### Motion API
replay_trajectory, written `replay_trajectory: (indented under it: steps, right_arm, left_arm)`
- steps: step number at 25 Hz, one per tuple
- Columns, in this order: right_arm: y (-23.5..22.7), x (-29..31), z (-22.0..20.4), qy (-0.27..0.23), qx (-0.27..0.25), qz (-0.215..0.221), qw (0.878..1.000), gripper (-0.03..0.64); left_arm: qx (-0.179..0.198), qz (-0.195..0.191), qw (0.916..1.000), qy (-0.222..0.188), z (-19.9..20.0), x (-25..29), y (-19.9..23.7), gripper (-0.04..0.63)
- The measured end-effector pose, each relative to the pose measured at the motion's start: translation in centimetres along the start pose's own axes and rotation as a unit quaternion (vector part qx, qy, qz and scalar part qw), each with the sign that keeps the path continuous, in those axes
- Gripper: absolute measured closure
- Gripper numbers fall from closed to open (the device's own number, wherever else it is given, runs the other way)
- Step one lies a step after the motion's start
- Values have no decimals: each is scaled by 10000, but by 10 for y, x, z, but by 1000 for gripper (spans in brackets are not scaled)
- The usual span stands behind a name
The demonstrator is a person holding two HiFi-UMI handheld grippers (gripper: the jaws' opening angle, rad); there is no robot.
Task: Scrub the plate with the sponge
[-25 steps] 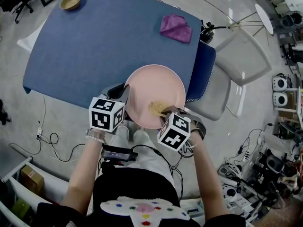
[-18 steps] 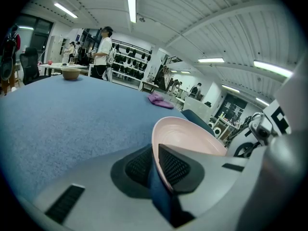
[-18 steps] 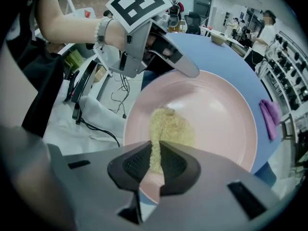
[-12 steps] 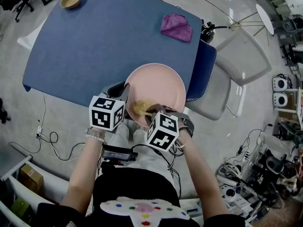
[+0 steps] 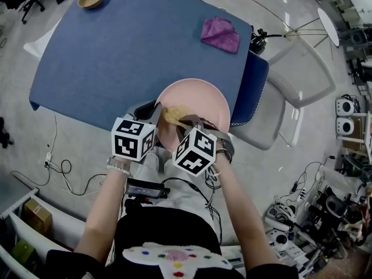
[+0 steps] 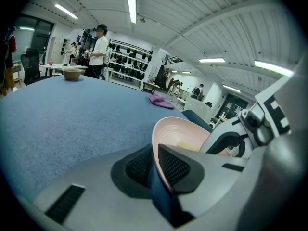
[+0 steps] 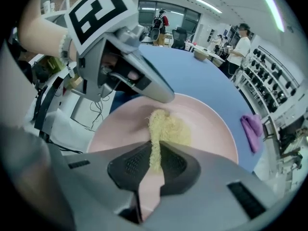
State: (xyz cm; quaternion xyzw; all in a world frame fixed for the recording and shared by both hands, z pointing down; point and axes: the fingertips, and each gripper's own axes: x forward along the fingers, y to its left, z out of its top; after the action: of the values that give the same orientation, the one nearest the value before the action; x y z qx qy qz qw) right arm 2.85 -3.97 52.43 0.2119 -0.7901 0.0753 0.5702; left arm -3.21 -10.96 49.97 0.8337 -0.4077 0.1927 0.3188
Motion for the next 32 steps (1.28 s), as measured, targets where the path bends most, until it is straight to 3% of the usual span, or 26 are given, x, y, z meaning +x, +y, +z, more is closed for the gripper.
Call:
replay_trajectory:
  steps: [10, 16, 23, 32]
  right_arm:
    - [-49, -1, -14, -82, 780, -426, 9960, 574]
    - [-61, -9, -35, 85, 897, -548, 9944, 574]
    - [-51, -20, -62, 278, 970, -360, 9942, 574]
    - [-7, -29, -74, 443, 846, 268, 9951, 574]
  left_arm:
    - [-5, 7, 10000, 3, 0, 0, 0, 551]
    - [-2, 3, 10000, 0, 0, -2, 0, 551]
    - [-9, -11, 10000, 3, 0, -2, 1, 551]
    - [-8, -13, 10000, 12, 0, -1, 2, 551]
